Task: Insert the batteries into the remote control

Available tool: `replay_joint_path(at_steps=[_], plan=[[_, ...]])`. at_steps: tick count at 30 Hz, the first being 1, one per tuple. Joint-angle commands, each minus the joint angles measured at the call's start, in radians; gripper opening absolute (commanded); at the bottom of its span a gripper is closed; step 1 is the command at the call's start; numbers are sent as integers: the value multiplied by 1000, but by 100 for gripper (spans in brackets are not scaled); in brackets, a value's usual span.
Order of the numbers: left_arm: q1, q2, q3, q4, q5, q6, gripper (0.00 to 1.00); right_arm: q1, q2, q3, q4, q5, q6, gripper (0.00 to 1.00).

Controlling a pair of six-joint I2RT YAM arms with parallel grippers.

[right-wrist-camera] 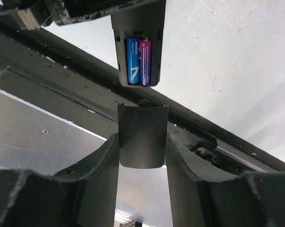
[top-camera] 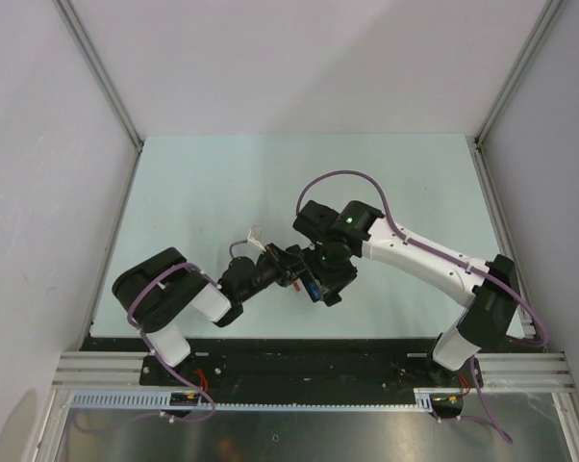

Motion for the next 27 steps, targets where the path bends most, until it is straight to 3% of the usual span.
replay_joint_path(at_steps=[1, 27], plan=[[-13, -64, -9, 355, -71, 29, 0, 6, 17, 41, 37, -13, -13, 0], [-53, -130, -34, 364, -101, 53, 0, -31, 80, 50, 102, -45, -16, 0]])
